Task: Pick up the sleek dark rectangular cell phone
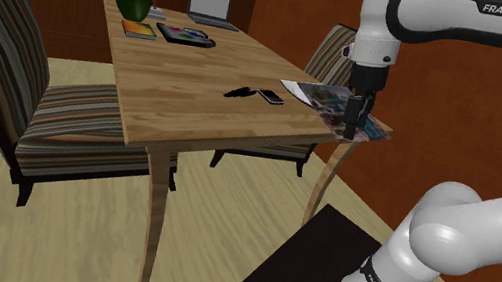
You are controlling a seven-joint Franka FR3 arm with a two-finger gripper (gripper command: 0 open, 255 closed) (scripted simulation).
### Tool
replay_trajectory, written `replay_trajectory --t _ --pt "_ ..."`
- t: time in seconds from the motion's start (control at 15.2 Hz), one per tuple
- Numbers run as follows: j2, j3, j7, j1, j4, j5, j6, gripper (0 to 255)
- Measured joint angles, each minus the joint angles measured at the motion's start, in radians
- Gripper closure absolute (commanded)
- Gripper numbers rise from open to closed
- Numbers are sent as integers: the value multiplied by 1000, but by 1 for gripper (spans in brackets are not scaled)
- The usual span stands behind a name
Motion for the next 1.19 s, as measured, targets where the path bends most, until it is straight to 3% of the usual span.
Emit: replay_trajectory --t 0.26,0.66,1.19 --pt "66 -14 4 -10 21 -2 61 0" --pt "264 -45 21 -31 120 7 206 0" --pt "533 -96 15 -57 330 35 328 0"
